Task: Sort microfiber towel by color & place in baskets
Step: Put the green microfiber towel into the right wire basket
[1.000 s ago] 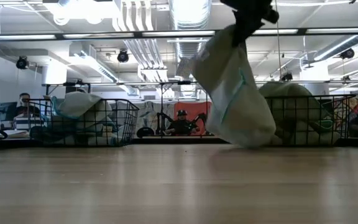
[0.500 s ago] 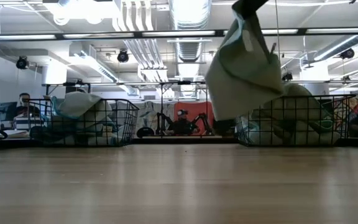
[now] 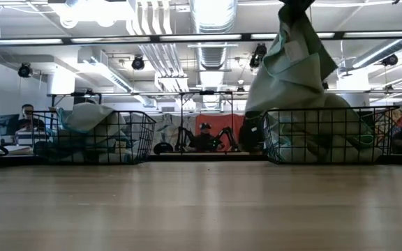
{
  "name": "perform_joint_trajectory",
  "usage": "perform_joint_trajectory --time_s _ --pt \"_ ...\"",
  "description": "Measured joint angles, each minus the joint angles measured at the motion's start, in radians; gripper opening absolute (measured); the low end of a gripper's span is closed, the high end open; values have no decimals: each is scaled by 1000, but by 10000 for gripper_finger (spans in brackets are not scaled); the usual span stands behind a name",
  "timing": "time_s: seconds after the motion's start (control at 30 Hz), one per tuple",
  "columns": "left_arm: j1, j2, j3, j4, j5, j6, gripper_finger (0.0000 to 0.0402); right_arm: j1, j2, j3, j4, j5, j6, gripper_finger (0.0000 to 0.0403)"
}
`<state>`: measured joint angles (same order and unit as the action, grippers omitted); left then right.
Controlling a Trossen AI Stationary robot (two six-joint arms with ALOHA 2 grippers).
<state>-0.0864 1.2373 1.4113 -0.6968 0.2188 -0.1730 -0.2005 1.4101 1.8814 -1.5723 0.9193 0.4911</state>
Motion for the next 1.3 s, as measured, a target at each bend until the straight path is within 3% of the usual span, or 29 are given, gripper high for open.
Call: perform_joint_trajectory --time_s 0.27,0.37,0.53,0.83,0.97,1.3 --pt "0 -17 0 -17 0 -28 201 -35 -21 104 2 19 -94 9" --pt "-1 -22 0 -18 0 -38 201 -42 -38 118 2 75 -115 9" --pt "-2 -23 0 -18 -1 -46 201 -62 -83 105 0 76 -110 9" --pt "-2 -24 0 -19 -1 -45 201 -62 -156 -27 1 62 -63 10" --pt "-2 -24 0 -22 -2 -42 201 -62 -179 -118 1 -8 -34 16" --pt "-2 -24 0 -25 -2 -42 201 -62 -192 -352 2 -31 25 43"
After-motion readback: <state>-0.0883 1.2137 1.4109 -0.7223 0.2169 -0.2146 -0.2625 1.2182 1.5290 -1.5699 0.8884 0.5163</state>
